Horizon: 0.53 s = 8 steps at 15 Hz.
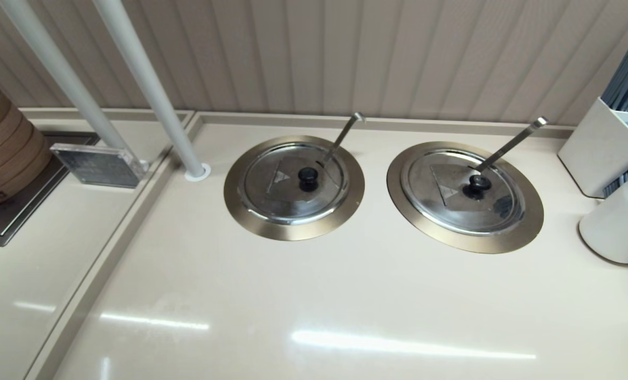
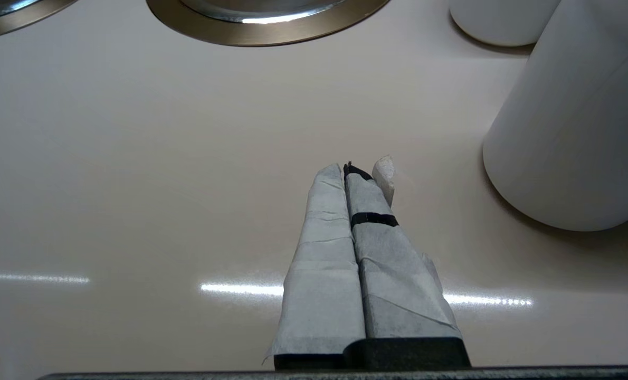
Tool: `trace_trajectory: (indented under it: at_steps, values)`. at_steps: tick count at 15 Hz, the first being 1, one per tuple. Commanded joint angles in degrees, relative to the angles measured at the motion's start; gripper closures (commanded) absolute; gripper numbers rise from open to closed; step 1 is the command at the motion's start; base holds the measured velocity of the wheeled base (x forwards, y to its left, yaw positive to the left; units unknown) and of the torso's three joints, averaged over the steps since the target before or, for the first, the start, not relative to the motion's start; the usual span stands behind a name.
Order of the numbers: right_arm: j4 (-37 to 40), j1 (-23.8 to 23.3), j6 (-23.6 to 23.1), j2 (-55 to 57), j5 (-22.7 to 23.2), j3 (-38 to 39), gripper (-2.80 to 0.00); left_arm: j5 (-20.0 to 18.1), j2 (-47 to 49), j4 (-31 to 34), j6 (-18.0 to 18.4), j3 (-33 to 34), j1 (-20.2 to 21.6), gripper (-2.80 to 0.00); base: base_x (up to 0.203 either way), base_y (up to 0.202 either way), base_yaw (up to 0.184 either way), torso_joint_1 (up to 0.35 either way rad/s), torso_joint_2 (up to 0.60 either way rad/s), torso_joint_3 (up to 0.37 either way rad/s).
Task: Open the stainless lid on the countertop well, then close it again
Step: Open the lid
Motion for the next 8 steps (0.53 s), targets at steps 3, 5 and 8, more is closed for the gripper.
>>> trace_trajectory:
  at_steps: [3, 5, 8]
  values:
    - [-0.05, 0.0, -0.02, 0.01, 0.0, 0.26, 0.0, 0.18, 0.08, 0.01, -2.01, 0.0, 0.01, 0.0, 0.0, 0.0, 0.0, 0.0, 0.0, 0.0]
    - [-0.05, 0.0, 0.04, 0.05, 0.0, 0.26, 0.0, 0.18, 0.09, 0.01, -2.01, 0.0, 0.0, 0.0, 0.0, 0.0, 0.0, 0.0, 0.0, 0.0]
    - [-0.05, 0.0, 0.01, 0.0, 0.0, 0.2, 0.0, 0.18, 0.09, -0.08, -2.46, 0.0, -0.08, 0.0, 0.0, 0.0, 0.0, 0.0, 0.0, 0.0]
